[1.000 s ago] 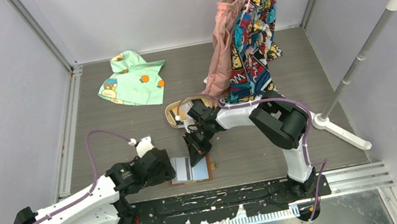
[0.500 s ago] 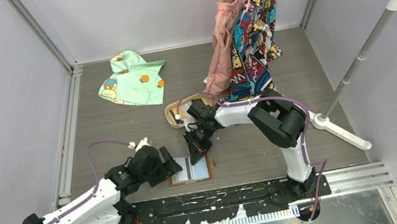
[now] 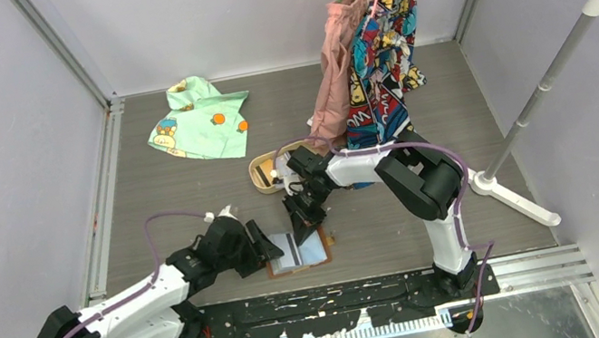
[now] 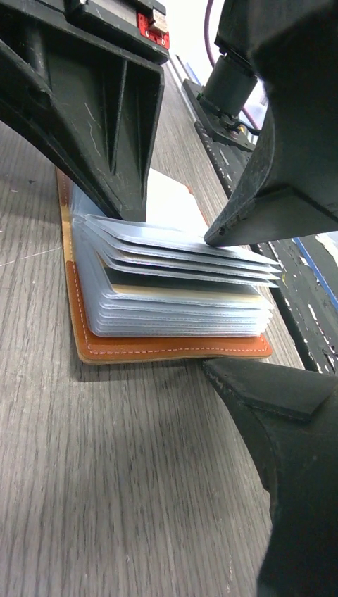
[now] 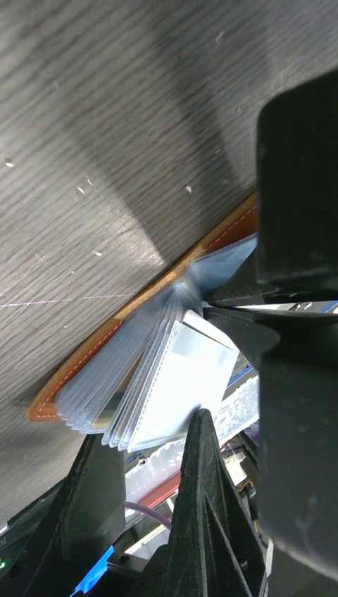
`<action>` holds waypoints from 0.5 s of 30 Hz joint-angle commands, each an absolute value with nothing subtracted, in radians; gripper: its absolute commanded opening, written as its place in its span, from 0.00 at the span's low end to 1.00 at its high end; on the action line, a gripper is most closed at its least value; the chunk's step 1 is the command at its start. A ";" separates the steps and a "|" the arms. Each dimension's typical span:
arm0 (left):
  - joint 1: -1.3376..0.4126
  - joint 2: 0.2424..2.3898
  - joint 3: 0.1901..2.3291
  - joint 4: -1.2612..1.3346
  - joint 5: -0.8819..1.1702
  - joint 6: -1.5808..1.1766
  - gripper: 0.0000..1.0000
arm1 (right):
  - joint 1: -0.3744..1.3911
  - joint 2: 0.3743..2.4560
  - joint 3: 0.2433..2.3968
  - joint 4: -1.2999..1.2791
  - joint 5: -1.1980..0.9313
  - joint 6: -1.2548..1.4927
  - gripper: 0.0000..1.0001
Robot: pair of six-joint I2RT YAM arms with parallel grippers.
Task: Put the credit cards into the card holder
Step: Insert the credit card into the card holder, then close the card holder at the center of the board.
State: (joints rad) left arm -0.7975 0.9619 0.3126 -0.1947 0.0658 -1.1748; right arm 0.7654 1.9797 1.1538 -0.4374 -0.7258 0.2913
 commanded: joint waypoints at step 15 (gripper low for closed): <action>-0.800 1.031 0.380 0.139 0.108 -1.214 0.56 | 0.756 1.915 1.183 -0.446 -0.767 0.231 0.14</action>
State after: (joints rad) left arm -0.7975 1.0054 0.3122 -0.1150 0.0837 -1.1820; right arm 0.7483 1.9736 1.1568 -0.4595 -0.7296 0.2661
